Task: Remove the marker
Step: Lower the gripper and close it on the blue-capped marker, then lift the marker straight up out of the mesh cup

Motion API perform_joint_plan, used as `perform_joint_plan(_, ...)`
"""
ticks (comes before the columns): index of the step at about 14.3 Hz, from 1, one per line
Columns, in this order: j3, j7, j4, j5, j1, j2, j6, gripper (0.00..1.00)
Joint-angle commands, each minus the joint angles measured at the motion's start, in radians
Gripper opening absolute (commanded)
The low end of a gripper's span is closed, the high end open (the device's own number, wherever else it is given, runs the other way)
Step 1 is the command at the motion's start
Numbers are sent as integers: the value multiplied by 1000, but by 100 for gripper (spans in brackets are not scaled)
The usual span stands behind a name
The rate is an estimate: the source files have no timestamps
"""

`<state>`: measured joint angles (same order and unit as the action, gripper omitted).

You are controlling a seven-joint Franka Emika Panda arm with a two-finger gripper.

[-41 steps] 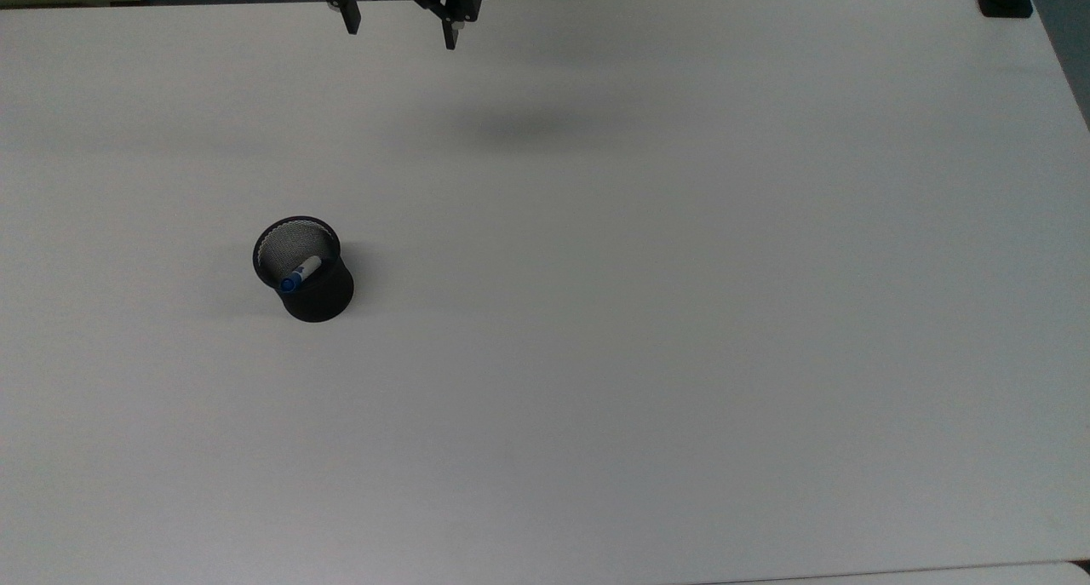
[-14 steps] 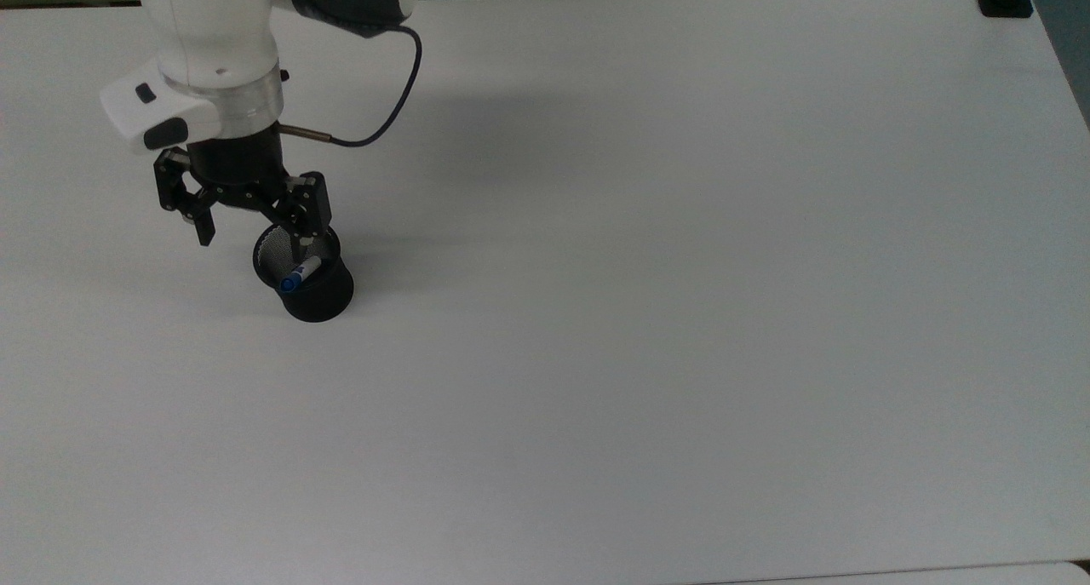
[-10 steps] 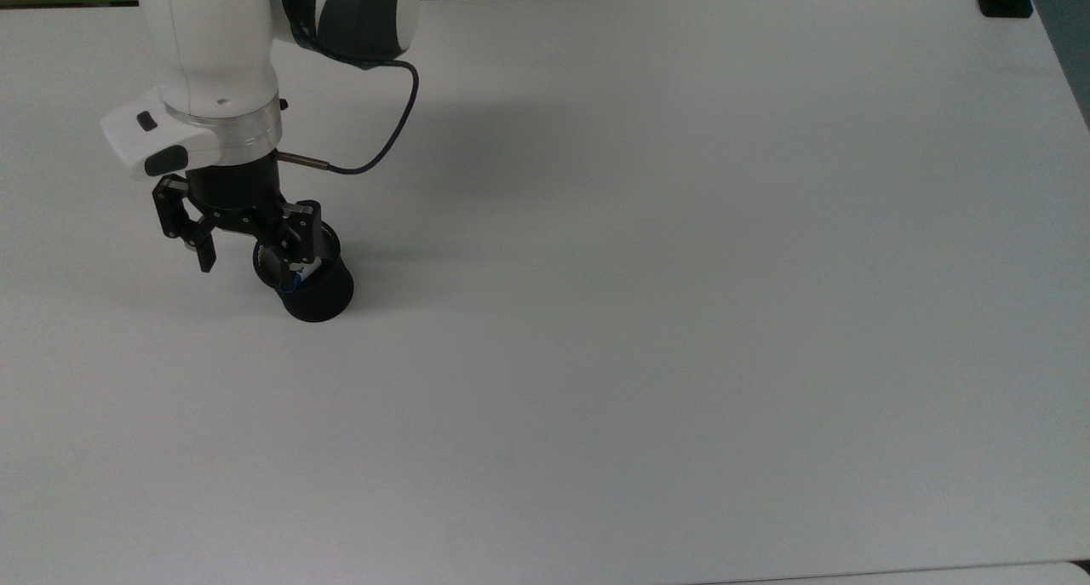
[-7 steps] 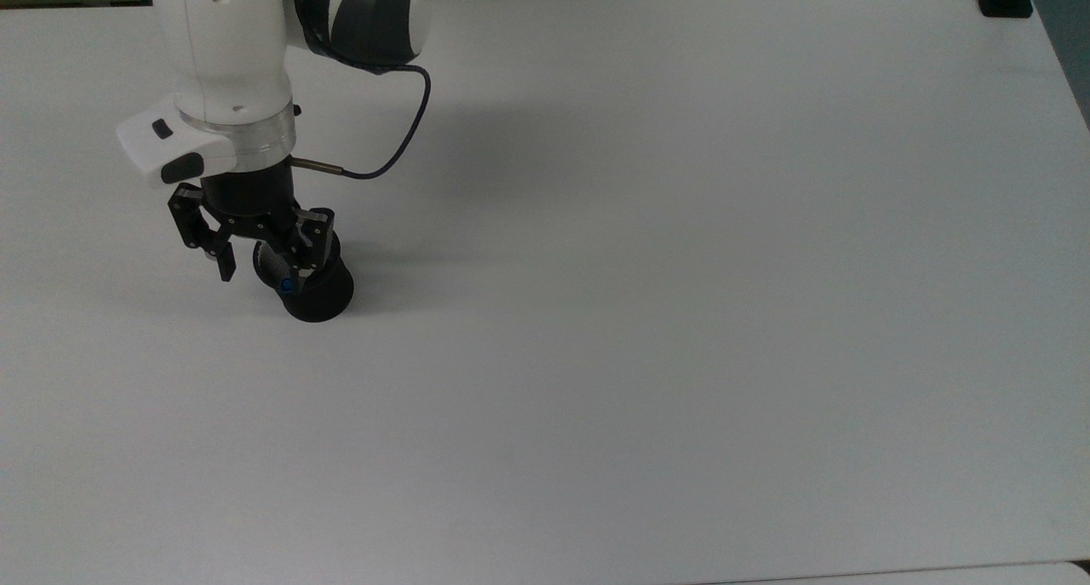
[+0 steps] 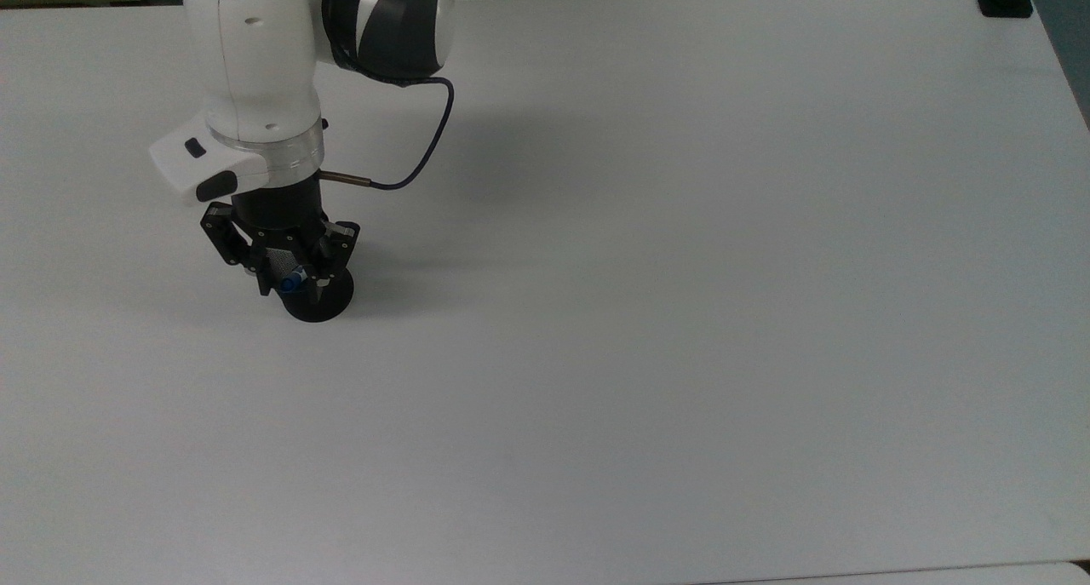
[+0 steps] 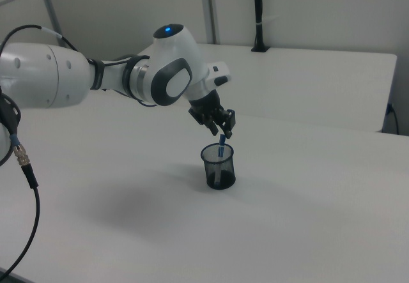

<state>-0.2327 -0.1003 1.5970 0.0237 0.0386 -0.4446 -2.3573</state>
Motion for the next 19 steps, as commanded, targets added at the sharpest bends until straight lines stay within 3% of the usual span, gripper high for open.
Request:
perform_joint_plan(1,-19,-16,-12,25,15,-6,-13,24)
perform_joint_plan(3,-19,-18,-12,25,15,-5,-13,13)
perform_joint_plan(7,-20,-24,-15,22,15,21,-10,2)
perform_joint_plan(12,-27,-39,-60,42,17,93,-2,2)
perform_joint_plan(14,-28,-33,-77,109,20,130,0,2)
perform_joint_plan(16,-28,-33,-74,133,24,176,7,2)
perform_joint_plan(19,-27,9,-74,156,76,217,180,3)
